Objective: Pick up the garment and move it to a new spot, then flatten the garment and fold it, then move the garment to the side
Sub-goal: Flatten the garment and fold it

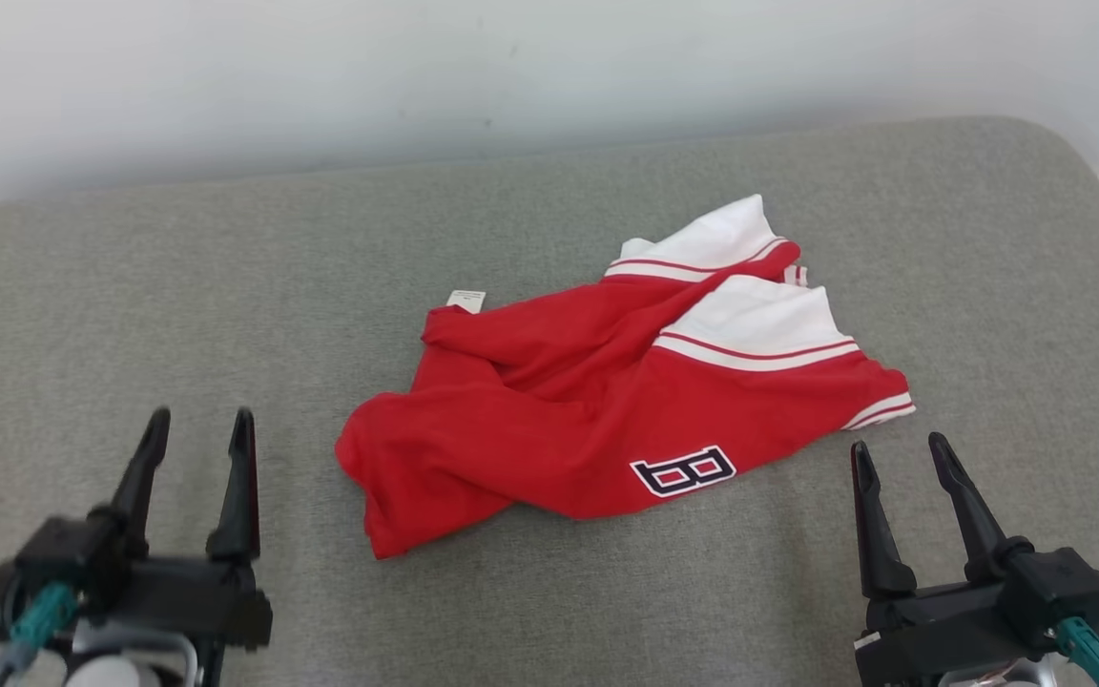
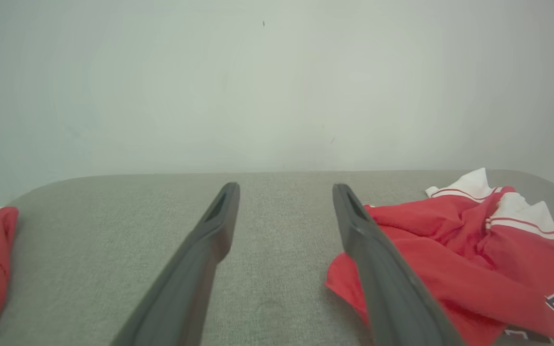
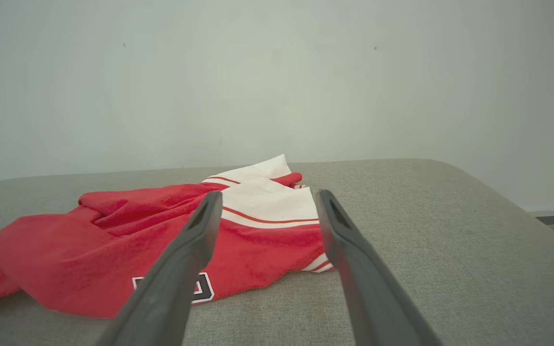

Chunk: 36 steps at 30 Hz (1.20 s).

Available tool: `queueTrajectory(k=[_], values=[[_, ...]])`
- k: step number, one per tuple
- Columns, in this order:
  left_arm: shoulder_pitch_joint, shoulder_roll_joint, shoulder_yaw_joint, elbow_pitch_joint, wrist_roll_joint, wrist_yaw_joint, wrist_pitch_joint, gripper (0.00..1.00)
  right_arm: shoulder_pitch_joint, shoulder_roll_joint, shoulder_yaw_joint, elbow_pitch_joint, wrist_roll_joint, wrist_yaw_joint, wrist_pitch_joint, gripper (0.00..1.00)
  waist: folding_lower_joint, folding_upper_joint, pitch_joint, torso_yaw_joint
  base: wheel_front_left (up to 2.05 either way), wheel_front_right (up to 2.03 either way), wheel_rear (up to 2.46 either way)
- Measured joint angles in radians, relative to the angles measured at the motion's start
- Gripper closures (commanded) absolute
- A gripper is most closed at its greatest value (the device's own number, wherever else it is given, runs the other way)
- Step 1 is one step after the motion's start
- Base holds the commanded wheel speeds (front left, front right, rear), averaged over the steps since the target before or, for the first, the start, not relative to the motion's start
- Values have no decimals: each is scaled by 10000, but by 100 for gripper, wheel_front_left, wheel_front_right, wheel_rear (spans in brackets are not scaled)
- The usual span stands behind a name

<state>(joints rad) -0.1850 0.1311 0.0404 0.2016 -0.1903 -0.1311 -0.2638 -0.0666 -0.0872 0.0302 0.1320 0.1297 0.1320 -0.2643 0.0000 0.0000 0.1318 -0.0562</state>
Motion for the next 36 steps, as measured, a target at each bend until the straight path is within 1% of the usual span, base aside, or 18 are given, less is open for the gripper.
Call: queueTrajectory(k=[8, 12, 18, 22, 25, 26, 27, 28, 29, 33, 36], values=[[-1808, 767, -974, 1425, -500, 0, 59, 0, -282, 165, -12, 259, -15, 0, 0, 0, 0, 0, 403, -424, 0, 0, 0], [-2496, 1122, -1419, 2366, -742, 0, 435, 0, -392, 226, -36, 391, -13, 0, 0, 0, 1, 0, 641, -707, 0, 0, 0], [-2809, 1406, -1992, 3526, -1216, 0, 654, 0, -517, 309, -40, 560, -10, 0, 0, 0, 1, 0, 957, -1155, 0, 0, 0], [-2816, 1511, -2286, 4322, -1517, 0, 1047, 0, -564, 336, -75, 650, -10, 0, 0, 0, 2, 0, 1120, -1406, 0, 0, 0], [-2844, 1567, -2506, 4755, -1722, 0, 1149, 0, -588, 339, -77, 731, -10, 0, 2, 0, 1, 0, 1173, -1550, 0, 0, 0], [-2892, 1574, -2581, 4836, -1843, 2, 1189, 6, -600, 343, -75, 757, -10, 0, 0, 0, 1, 0, 1173, -1585, 0, 0, 0], [-2939, 1572, -2673, 4888, -1944, 4, 1220, 48, -612, 345, -82, 779, -10, 0, 0, 0, 1, 0, 1157, -1607, 0, 0, 0], [-2970, 1553, -2794, 4907, -2119, 4, 1235, 99, -613, 345, -84, 792, -10, 0, 0, 0, 0, 0, 1129, -1619, 0, 0, 0], [-2973, 1519, -2901, 4916, -2324, 4, 1260, 100, -612, 347, -92, 803, -10, 0, 0, 0, 1, 0, 1095, -1623, 0, 0, 0], [-2971, 1565, -3369, 4972, -2476, -6, 1241, 100, -553, 353, -142, 830, -10, 0, 2, 0, 1, 0, 931, -1597, 0, 0, 0], [-2987, 1693, -3486, 4943, -2472, -6, 869, 100, -502, 355, -169, 815, -10, 0, 2, 0, 0, 1, 805, -1534, 0, 0, 0]])
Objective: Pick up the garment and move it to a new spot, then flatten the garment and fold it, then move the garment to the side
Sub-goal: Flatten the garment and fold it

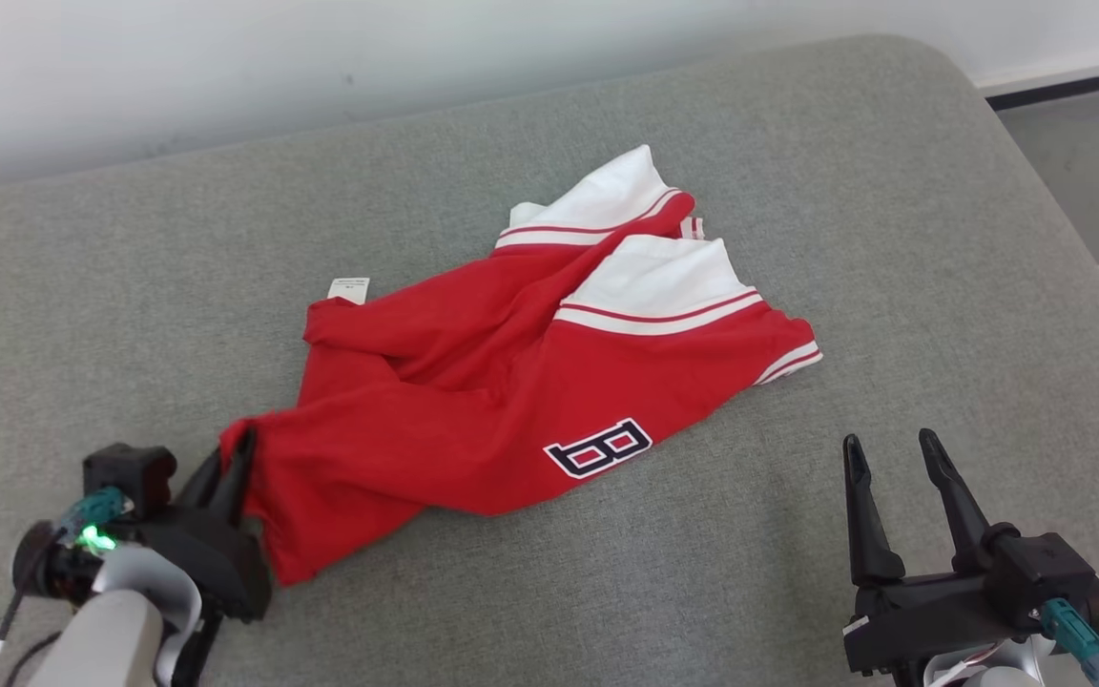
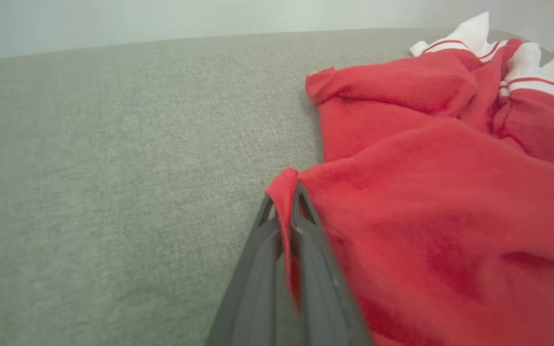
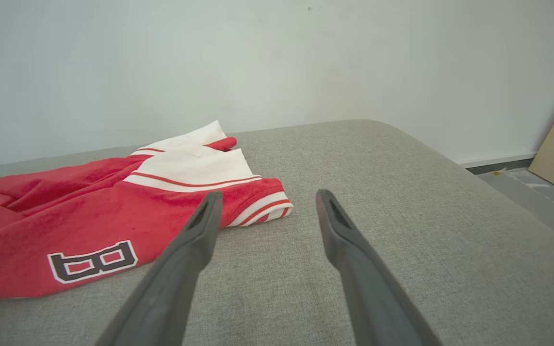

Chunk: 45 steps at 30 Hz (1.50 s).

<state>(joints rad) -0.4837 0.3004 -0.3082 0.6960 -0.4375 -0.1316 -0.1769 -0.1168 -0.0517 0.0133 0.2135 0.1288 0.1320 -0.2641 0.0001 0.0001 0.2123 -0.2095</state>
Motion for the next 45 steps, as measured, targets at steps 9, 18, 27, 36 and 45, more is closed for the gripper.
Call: queueTrajectory(k=[9, 18, 27, 36, 45], values=[[-593, 111, 309, -1810, 407, 259, -828, 100, 213, 4, -155, 36, -50, 0, -2, 0, 0, -1, -515, 506, 0, 0, 0], [1437, 42, 15, -4063, 708, 253, -859, 100, 385, 13, -184, 102, 44, 0, -2, 0, -2, -1, -761, 1222, 0, 0, 0], [3597, -539, -619, -4615, 800, 173, -869, 100, 403, 13, -334, 207, 52, 0, -2, 0, -2, -1, -719, 1872, 0, 0, 0], [4125, -1162, -1260, -3440, 915, 81, -869, 69, 368, 12, -362, 355, 42, 0, 0, 0, -1, 0, -749, 2160, 0, 0, 0], [4121, -1607, 495, -4684, 1175, 71, -869, 0, 441, -19, -462, 418, 42, 0, -2, 0, -1, -1, -894, 2255, 0, 0, 0]])
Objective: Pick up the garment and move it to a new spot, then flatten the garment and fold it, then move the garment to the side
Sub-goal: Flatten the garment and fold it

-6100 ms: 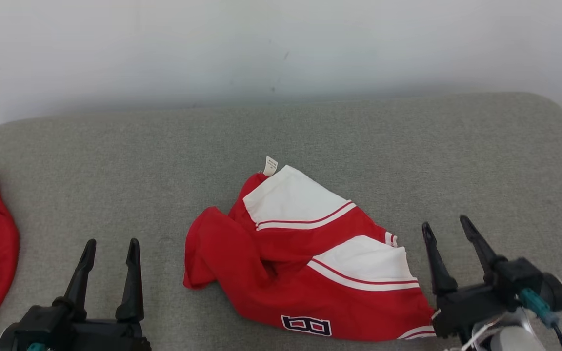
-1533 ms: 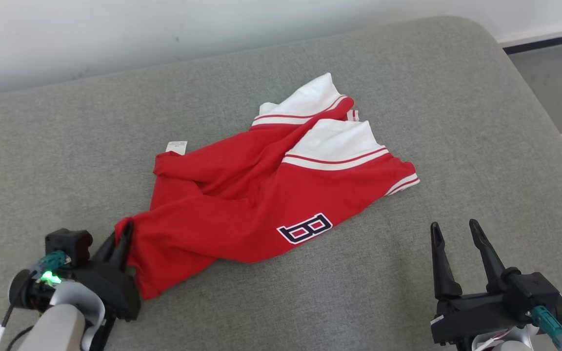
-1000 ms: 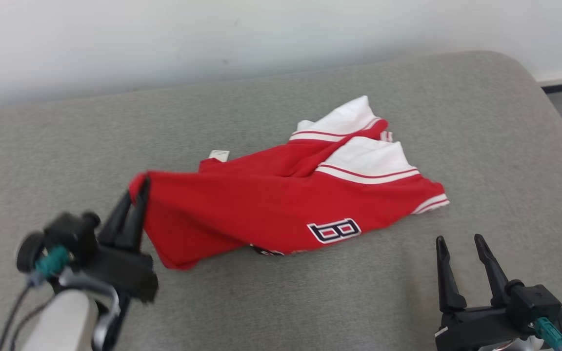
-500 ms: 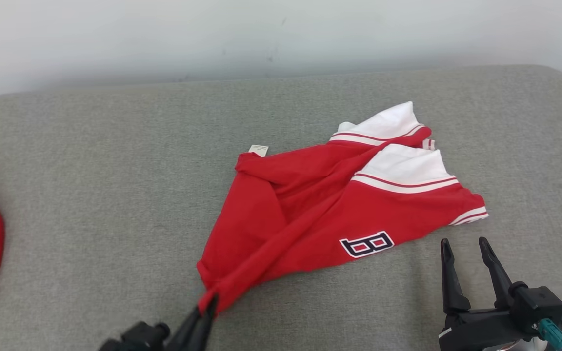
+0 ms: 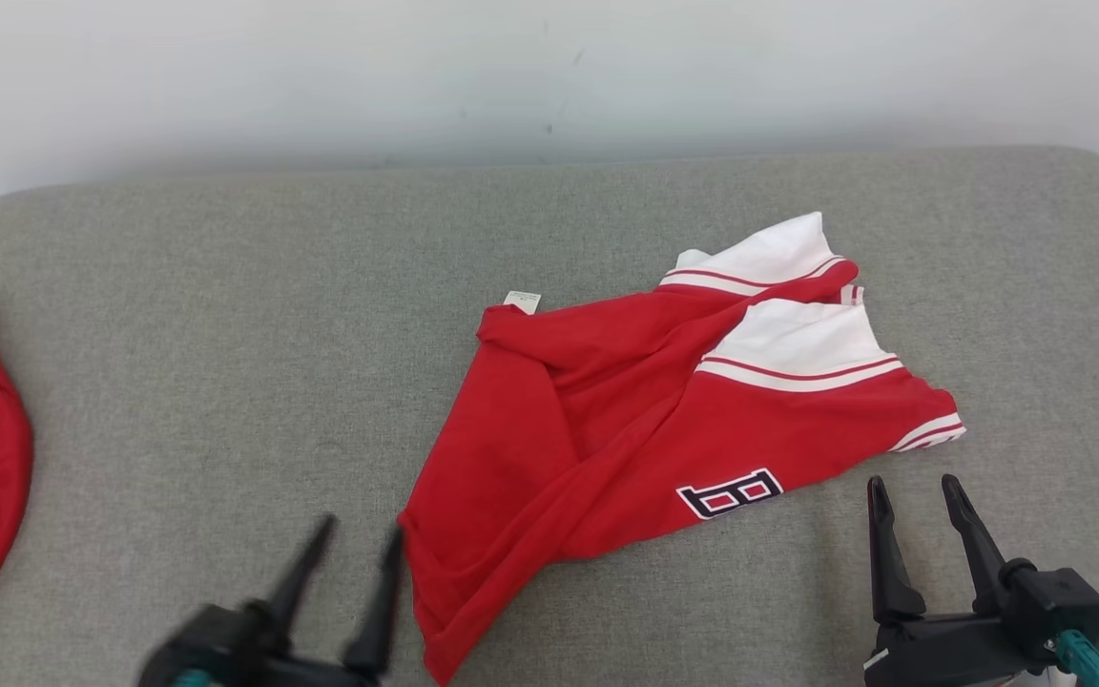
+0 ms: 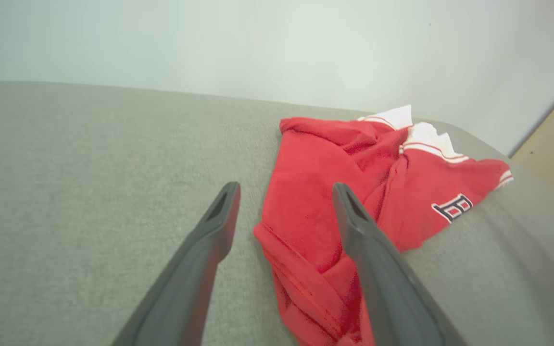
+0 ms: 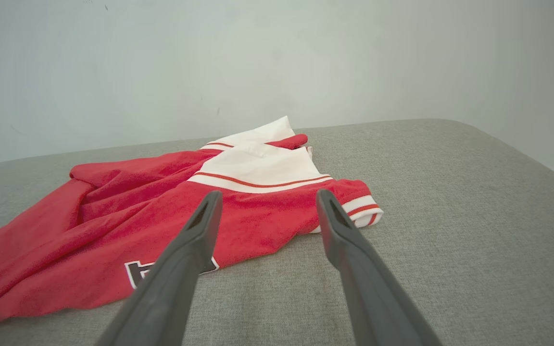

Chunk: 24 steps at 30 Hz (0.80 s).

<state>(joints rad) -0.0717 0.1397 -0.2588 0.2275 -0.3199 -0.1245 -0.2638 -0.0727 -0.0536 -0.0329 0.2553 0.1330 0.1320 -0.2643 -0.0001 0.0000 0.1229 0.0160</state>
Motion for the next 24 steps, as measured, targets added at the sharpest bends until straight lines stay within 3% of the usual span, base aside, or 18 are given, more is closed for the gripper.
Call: queueTrajectory(k=[6, 11, 19, 24], values=[[209, -278, 1931, -1327, 646, 100, -2, 0, 181, -2, -69, -6, 0, 0, 0, 0, 0, -1, -175, -61, 0, 0, 0], [452, -464, 3093, -1576, 890, 88, -2, 0, 404, -31, -128, -29, -23, 0, 2, 0, 0, 0, -295, -143, 0, 0, 0], [523, -623, 3521, -1492, 1091, -27, 0, 0, 501, -132, -90, -23, 8, 0, 0, 0, 0, -1, -369, -205, 0, 0, 0], [477, -721, 3300, -1386, 1177, -50, -2, 0, -214, -660, 295, 284, 48, 0, 0, 0, 1, 0, -283, -185, 0, 0, 0]])
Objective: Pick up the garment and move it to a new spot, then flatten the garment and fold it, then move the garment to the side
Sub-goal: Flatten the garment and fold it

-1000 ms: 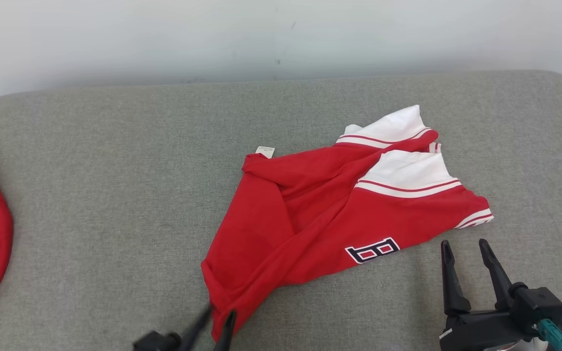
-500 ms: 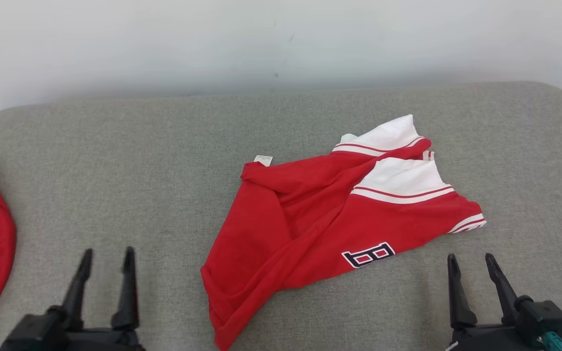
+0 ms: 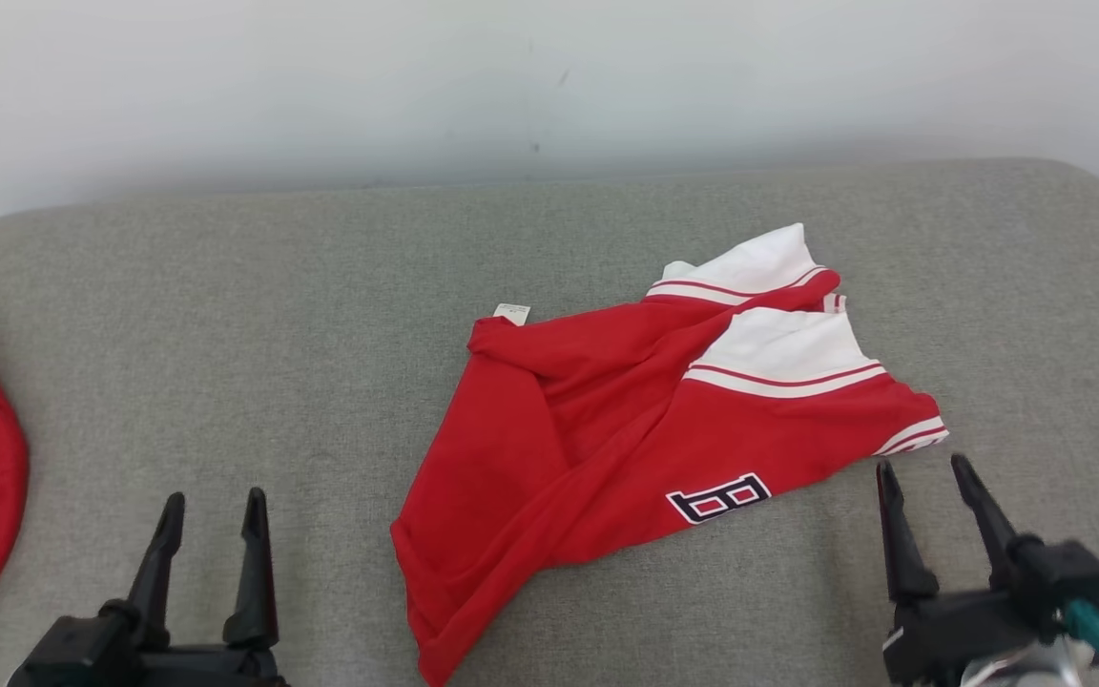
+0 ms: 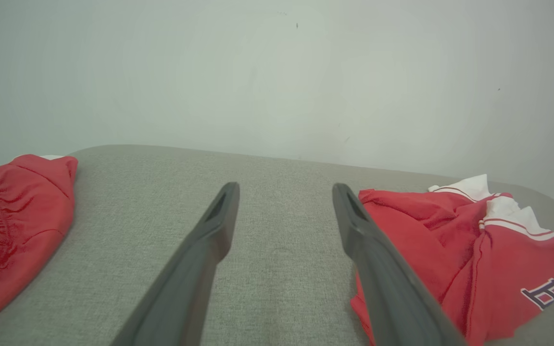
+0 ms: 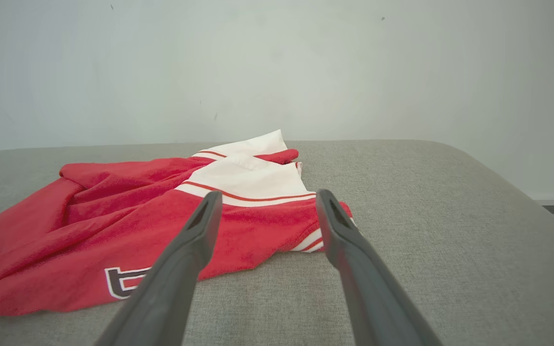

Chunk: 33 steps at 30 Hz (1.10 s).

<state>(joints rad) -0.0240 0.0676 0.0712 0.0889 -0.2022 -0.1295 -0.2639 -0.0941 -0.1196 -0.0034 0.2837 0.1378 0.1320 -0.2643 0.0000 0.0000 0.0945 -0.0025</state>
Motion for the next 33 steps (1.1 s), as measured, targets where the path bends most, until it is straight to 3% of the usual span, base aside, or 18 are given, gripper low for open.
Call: queueTrajectory(k=[11, 29, 30, 31, 32, 33], values=[[-461, -71, -639, 261, -238, -13, 2, 0, -2935, -1569, 1218, 1730, 316, 0, 1030, 0, 0, 1, 370, 601, 0, 0, 0], [-1174, -153, -1210, 477, -608, -13, 0, 0, -6128, -2389, 2800, 6036, 1112, 0, 1948, 0, 2, 2, 1645, 2015, 0, 0, 0], [-1192, -153, -1195, 477, -642, -13, 2, 0, -6218, -2385, 2899, 6199, 1202, 0, 2038, 9, 1, 1, 1702, 2047, 0, 0, 0], [-1219, -153, -1174, 483, -654, -13, 2, 0, -6280, -2370, 2961, 6353, 1329, 0, 2069, 50, 2, 1, 1754, 2071, 0, 0, 0], [-1248, -155, -1162, 504, -656, -13, 2, 0, -6334, -2364, 3022, 6525, 1450, 0, 2148, 100, 2, 1, 1796, 2085, 0, 0, 0], [-1278, -159, -1152, 529, -673, -13, 2, 0, -6402, -2360, 3114, 6671, 1528, 0, 2215, 100, 2, 2, 1827, 2091, 0, 0, 0]])
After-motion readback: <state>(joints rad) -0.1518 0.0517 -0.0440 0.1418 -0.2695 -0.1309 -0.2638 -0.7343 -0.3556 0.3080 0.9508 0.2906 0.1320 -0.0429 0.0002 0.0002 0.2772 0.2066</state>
